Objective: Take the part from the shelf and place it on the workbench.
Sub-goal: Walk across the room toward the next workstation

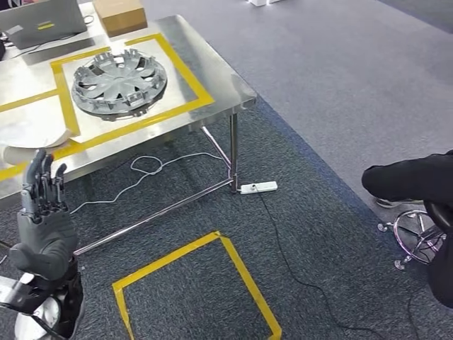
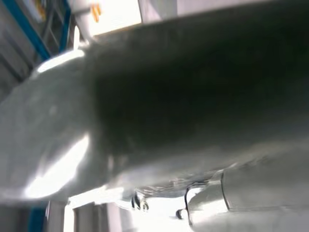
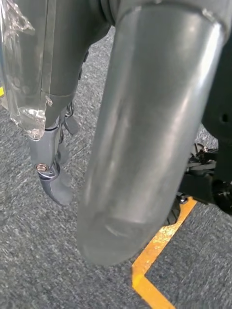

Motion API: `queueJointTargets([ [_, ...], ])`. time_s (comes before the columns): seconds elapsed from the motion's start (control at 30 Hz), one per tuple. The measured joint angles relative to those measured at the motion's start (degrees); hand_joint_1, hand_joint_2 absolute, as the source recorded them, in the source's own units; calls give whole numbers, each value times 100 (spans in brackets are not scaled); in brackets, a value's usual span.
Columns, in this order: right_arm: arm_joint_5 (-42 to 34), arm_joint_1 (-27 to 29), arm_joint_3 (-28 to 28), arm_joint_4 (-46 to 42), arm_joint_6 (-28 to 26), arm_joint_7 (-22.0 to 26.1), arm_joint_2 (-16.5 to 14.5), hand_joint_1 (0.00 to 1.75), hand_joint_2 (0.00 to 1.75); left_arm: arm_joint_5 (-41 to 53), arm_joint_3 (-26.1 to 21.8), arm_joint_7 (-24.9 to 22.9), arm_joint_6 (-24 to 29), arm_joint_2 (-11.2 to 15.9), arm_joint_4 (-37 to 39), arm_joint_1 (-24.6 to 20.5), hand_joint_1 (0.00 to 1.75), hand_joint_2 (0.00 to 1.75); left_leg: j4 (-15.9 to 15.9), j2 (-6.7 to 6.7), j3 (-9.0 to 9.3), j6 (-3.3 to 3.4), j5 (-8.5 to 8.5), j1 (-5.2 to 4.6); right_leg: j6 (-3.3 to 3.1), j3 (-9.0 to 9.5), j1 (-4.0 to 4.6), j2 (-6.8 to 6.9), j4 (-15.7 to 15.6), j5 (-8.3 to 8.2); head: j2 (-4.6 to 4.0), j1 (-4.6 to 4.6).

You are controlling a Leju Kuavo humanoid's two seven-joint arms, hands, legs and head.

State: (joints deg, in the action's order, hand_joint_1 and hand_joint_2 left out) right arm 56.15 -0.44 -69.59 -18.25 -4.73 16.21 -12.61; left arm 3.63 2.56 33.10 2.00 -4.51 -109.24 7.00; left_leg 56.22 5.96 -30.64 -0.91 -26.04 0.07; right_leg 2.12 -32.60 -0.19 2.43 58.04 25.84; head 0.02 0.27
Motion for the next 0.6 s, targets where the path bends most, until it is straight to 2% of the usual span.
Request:
queueJointTargets([
  [0.03,2,8,-16,-10,2,-1,-10,0,0,0,20,-2,-4,7,15,-23,0,0,9,-17,2,-38,-18,12,-41,-15,-3,-54,-6,-14,0,-1],
  [0.1,15,14,-40,-32,12,-10,-28,0,0,-1,44,-3,-5,25,35,-46,0,0,252,-243,-95,-101,-221,35,-116,-22,-25,-166,-29,-58,0,-12],
  [0.17,56,9,-52,-49,34,-44,-47,0,0,-2,45,-4,-4,50,51,-49,0,0,936,-497,-404,-126,-605,45,-161,-50,-33,-291,-34,-88,0,-27],
  [0.2,81,7,-55,-54,46,-65,-55,0,0,-3,45,-4,-3,61,61,-47,0,0,1307,-533,-580,-126,-753,44,-172,-63,-28,-361,-34,-95,0,-30],
  [0.23,101,10,-57,-55,56,-84,-62,0,0,-3,45,-5,-2,74,72,-46,0,0,1563,-546,-707,-121,-816,42,-177,-71,-24,-434,-33,-101,0,-31],
  [0.27,118,16,-59,-56,64,-99,-69,0,0,-3,45,-5,-2,85,81,-45,0,0,1606,-555,-739,-109,-752,41,-176,-75,-20,-514,-32,-107,0,-30],
  [0.3,130,21,-61,-57,72,-111,-75,0,0,-3,45,-5,-1,97,88,-46,0,0,1440,-576,-672,-91,-588,41,-171,-76,-19,-595,-31,-115,0,-31],
  [0.33,148,24,-62,-57,81,-120,-78,0,0,-3,45,-5,4,107,91,-45,0,0,1101,-652,-519,-67,-366,43,-160,-74,-21,-674,-30,-124,0,-31],
  [0.37,174,23,-63,-56,95,-126,-81,0,0,-2,43,-5,14,117,91,-41,0,0,706,-800,-345,-36,-168,47,-143,-80,-20,-750,-25,-131,0,-31],
  [0.43,244,3,-61,-56,131,-121,-80,0,0,1,31,-4,56,129,71,4,0,0,143,-1048,-108,-2,4,66,-94,-126,-18,-877,2,-148,0,-25],
  [0.47,290,-4,-57,-56,155,-104,-78,0,0,4,19,-1,90,132,43,53,0,0,51,-1092,-77,13,-3,63,-57,-157,-27,-940,3,-161,0,-25],
  [0.53,389,-5,-46,-55,198,-54,-53,0,0,13,-15,14,169,132,-42,164,0,0,13,-981,-68,59,8,61,23,-233,-48,-1023,-11,-186,0,-26],
  [0.57,441,-6,-36,-49,212,-25,-34,0,0,16,-36,27,209,127,-92,215,0,0,-2,-915,-62,94,21,66,60,-277,-40,-939,33,-150,0,-8],
  [0.6,491,-18,-22,-43,220,2,-8,0,0,20,-66,44,248,120,-142,270,0,0,-21,-837,-55,130,34,77,91,-363,-28,-788,177,-48,0,22],
])
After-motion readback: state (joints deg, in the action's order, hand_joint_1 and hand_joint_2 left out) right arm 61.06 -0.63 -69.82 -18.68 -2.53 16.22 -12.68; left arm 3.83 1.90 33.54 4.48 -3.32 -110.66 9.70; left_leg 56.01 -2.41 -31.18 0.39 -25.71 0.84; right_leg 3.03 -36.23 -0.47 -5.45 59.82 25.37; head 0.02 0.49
